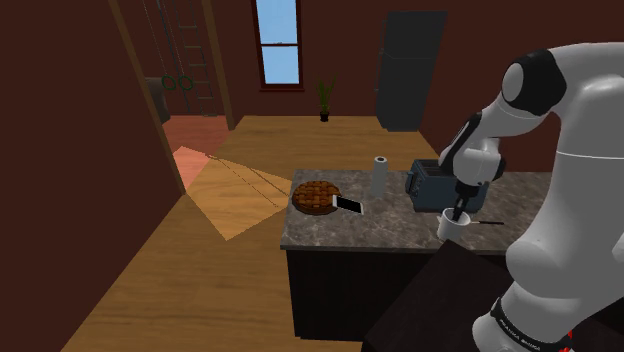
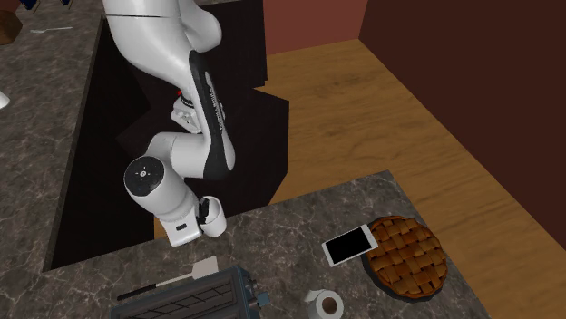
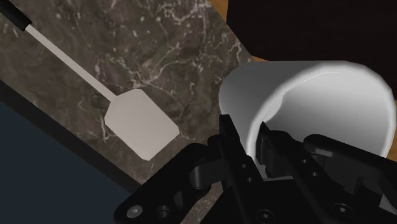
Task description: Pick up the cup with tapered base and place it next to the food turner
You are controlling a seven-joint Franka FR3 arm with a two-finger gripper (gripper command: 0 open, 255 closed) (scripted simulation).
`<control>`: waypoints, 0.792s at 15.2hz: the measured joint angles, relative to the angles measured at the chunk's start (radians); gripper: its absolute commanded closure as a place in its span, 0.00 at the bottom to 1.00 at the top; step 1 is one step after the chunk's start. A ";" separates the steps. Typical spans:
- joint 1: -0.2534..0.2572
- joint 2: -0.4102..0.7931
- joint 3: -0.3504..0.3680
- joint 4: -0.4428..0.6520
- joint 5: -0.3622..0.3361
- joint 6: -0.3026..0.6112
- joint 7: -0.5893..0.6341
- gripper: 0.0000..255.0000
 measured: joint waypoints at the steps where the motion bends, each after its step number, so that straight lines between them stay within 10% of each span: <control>1: -0.009 0.021 0.011 0.004 0.016 0.015 -0.013 1.00; 8: -0.016 0.037 0.020 0.006 0.029 0.028 -0.022 1.00; 9: -0.016 0.037 0.020 0.006 0.029 0.028 -0.022 0.00; 12: -0.016 0.037 0.020 0.007 0.029 0.028 -0.022 0.00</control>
